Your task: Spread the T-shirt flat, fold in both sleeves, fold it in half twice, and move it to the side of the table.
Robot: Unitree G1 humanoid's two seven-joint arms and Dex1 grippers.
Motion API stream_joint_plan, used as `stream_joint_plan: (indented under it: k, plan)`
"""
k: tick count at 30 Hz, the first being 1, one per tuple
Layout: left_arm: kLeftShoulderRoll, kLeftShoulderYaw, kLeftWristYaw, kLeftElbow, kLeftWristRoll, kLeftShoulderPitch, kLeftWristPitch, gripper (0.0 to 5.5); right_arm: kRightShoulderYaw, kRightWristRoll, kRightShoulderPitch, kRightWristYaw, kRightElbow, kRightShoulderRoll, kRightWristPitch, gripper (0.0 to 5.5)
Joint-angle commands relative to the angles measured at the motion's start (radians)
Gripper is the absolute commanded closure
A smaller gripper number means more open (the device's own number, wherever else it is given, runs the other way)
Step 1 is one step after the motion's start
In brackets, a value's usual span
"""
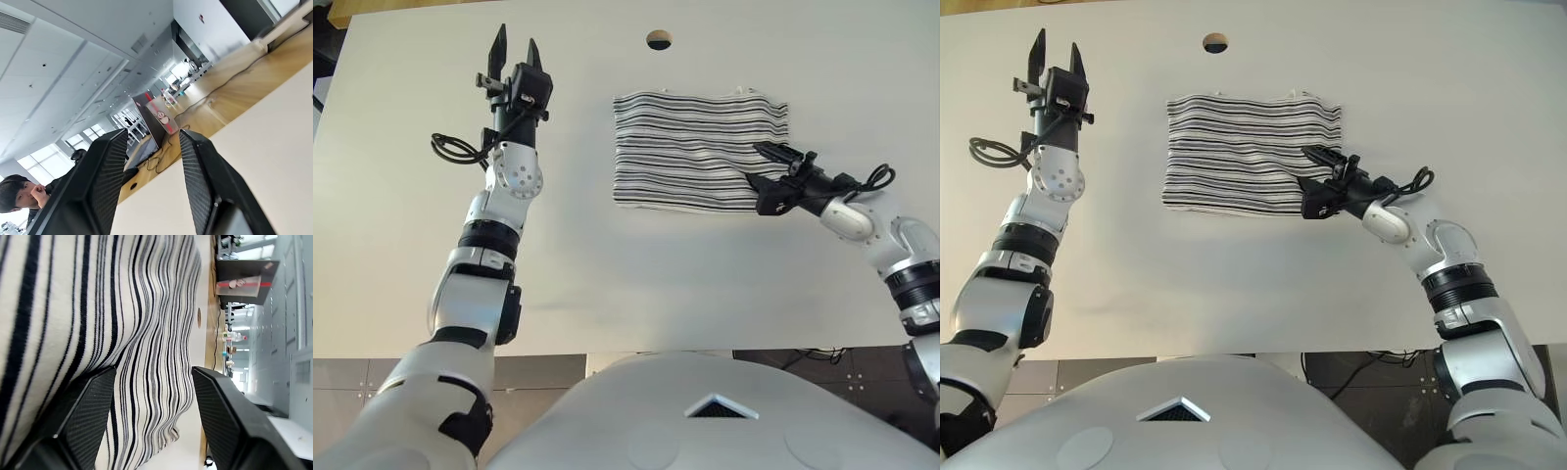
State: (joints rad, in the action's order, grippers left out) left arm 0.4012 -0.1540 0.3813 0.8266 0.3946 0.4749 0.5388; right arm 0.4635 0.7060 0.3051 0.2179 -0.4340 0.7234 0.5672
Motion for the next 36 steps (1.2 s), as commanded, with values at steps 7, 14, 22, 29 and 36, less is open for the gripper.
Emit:
stream_joint_plan:
  k: [7,14,22,29,36]
  plan:
    - [0.018,0.032,-0.021,-0.273,0.029,-0.157,-0.102,3.56,0.0,-0.064,-0.354,0.278,0.656,0.235,-0.009,2.63]
    - [0.012,0.067,-0.018,-0.299,0.015,-0.18,-0.127,3.56,0.338,0.077,-0.218,0.379,0.543,-0.211,-0.002,2.63]
    - [0.005,0.073,-0.027,-0.29,0.019,-0.173,-0.112,3.56,0.199,-0.107,-0.197,0.364,0.675,-0.25,-0.061,2.63]
    - [0.018,0.063,-0.082,-0.382,0.025,-0.221,-0.094,3.56,0.039,-0.164,-0.156,0.361,0.673,-0.172,-0.108,2.63]
    - [0.012,0.085,-0.11,-0.472,0.021,-0.253,-0.117,3.56,0.142,0.026,-0.125,0.252,0.261,-0.17,-0.055,2.63]
